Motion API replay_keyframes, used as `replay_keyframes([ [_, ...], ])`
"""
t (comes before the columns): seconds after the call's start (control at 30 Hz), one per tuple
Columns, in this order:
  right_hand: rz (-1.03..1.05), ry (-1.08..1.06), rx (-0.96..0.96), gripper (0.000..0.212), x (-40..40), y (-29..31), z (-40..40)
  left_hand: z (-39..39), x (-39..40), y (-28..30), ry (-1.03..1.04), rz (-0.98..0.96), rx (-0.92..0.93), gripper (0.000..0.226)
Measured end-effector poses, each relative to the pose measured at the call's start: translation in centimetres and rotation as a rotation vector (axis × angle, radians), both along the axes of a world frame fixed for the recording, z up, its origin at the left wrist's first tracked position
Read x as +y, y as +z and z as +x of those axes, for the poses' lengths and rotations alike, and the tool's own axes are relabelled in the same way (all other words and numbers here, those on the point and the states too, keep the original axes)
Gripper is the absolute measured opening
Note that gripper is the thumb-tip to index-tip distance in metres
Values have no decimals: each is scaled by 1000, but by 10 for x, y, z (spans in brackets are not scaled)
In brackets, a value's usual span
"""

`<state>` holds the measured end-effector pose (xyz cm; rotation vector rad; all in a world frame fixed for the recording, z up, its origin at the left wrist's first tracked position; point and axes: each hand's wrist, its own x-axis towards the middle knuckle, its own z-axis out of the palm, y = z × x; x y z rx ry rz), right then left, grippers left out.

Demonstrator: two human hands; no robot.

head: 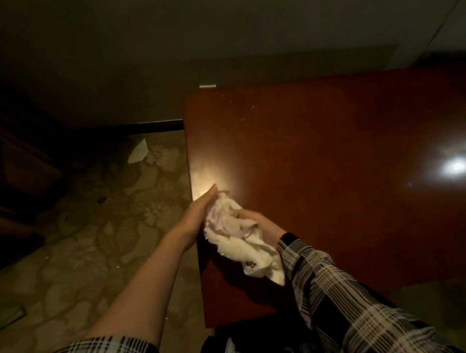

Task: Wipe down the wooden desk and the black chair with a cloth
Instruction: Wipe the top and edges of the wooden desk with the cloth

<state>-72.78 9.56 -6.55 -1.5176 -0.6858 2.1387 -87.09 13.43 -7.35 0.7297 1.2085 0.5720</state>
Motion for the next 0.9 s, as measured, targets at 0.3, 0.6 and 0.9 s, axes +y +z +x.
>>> replay_keyframes([
  [0.3, -159, -96, 44, 58, -9, 15, 64, 9, 3, -1, -117, 70, -16, 29],
  [0.6, 211, -88, -398, 20, 1, 34, 82, 35, 10, 15, -186, 132, 94, 35],
  [0.9, 591, -84, -649, 41, 18, 83, 85, 48, 24, 41, -392, 281, 5, 61],
])
